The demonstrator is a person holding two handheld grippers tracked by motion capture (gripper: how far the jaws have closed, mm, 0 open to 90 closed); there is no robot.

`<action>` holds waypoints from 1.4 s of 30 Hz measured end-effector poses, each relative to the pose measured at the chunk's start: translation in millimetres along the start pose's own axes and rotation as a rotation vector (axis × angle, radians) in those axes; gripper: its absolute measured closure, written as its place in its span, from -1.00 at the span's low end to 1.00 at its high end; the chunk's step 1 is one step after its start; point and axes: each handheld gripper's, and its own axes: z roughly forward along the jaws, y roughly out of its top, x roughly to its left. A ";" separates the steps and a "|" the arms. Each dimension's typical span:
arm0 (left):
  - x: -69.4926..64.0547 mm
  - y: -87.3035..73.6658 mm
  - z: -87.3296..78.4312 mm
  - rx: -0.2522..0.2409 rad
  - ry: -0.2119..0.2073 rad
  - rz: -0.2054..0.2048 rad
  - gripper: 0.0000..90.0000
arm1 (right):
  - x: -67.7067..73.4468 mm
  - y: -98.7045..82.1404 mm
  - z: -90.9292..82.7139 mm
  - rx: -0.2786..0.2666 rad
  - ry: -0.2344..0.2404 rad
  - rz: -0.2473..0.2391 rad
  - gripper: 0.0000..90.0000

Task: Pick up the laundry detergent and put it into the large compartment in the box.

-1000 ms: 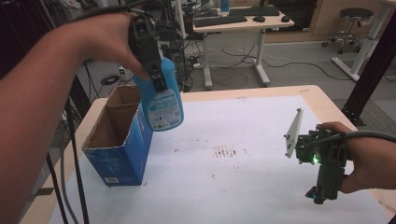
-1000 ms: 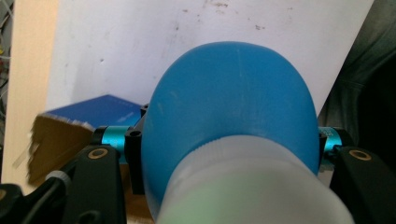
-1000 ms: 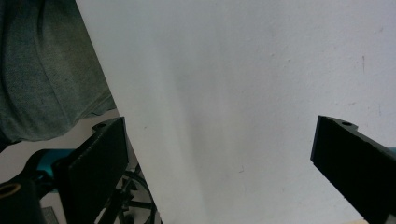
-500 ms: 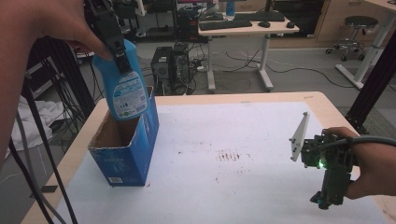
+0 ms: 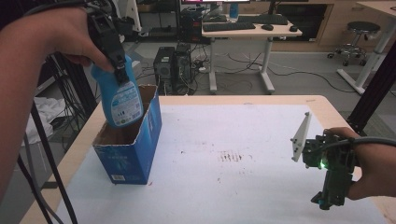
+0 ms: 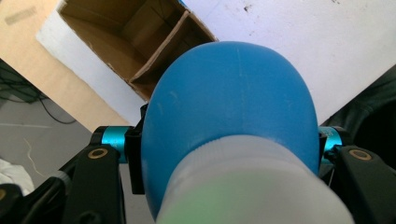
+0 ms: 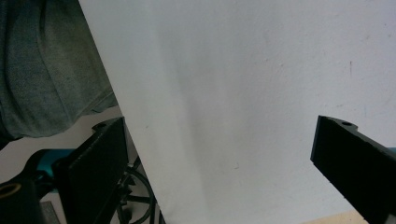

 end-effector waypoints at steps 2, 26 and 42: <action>1.2 -0.9 6.1 -0.002 -0.005 -0.010 -0.13 | 0.8 0.6 0.1 -0.004 -0.003 0.000 -0.92; 3.1 -9.7 114.4 0.068 -0.046 0.125 -0.13 | 0.7 -0.5 -0.2 -0.005 -0.005 0.009 -0.92; 1.8 -11.5 152.7 0.090 -0.046 0.259 -0.13 | -0.3 -0.7 3.8 -0.007 0.001 0.006 -0.92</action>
